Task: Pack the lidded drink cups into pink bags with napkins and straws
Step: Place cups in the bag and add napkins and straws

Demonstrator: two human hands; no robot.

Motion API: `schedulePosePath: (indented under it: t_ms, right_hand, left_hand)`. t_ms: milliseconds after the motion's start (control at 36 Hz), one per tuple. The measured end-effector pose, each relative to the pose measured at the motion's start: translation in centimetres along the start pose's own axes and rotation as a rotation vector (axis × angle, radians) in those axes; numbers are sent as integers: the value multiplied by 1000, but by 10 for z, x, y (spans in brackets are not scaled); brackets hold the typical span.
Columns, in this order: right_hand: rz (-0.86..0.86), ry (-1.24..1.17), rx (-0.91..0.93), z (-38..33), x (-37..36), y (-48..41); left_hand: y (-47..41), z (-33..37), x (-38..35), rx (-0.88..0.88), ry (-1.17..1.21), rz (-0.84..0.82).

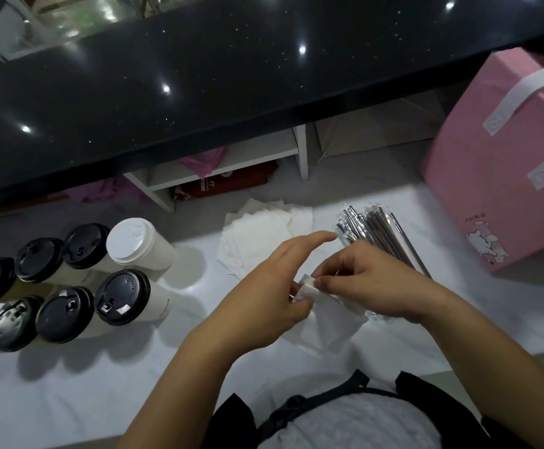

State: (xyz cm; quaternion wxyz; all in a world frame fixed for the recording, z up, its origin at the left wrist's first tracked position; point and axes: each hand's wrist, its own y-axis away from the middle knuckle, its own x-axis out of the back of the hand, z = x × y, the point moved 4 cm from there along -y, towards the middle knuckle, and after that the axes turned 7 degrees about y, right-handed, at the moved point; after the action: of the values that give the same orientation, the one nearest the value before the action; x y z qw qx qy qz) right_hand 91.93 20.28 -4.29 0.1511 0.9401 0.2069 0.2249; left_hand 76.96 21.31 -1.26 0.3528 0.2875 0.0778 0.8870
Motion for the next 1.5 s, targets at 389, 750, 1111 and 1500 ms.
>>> schedulePosePath:
  t_ms: [389,750,1111,1500]
  right_hand:
    - [107,168,74,9,-9,5]
    - [158,-134,128,20,2,14]
    - [552,620,-401,128,40,3]
    - [708,361,-417,132,47,3]
  left_hand:
    - [1,-16,0,43,-27,96]
    - [12,-35,6,137,290,35]
    - [3,-80,7,319,32,223]
    - [-1,-81,2,296,84,219]
